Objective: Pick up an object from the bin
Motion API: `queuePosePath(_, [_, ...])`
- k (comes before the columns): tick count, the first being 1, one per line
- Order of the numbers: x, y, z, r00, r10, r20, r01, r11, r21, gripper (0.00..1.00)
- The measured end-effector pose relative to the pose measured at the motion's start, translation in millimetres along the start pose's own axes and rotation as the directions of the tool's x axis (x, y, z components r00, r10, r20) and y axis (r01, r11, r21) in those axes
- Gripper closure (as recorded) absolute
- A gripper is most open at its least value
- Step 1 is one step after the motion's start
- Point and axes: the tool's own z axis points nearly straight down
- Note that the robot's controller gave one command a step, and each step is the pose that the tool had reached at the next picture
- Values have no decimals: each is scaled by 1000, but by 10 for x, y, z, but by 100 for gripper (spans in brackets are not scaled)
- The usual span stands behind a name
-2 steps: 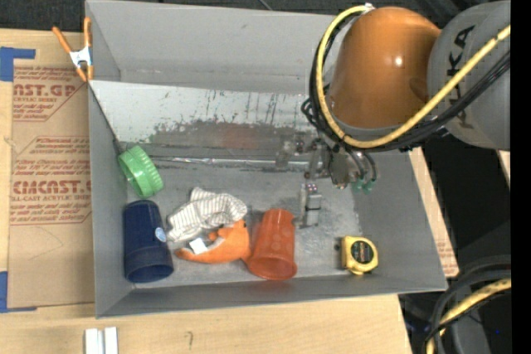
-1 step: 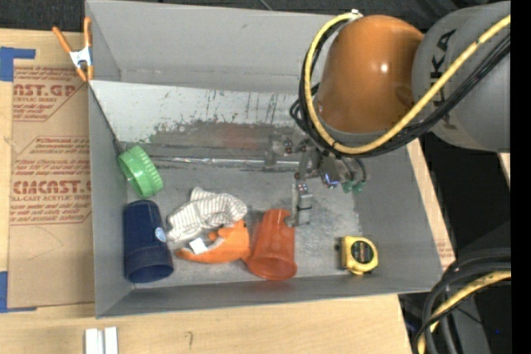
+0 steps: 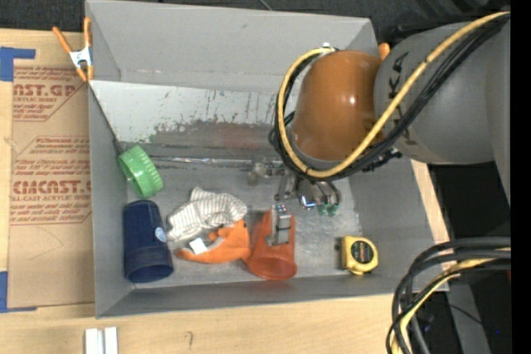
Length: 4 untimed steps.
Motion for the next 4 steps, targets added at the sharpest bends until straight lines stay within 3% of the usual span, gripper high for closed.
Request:
queuePosePath(1, [356, 527, 652, 999, 38, -6, -38, 999, -1, 100])
queuePosePath(2, [356, 527, 652, 999, 38, -6, -38, 999, -1, 100])
queuePosePath(3, [103, 262, -166, 1000, -13, -5, 13, 1000, 0, 100])
queuePosePath(4, [103, 262, -166, 1000, -13, -5, 13, 1000, 0, 100])
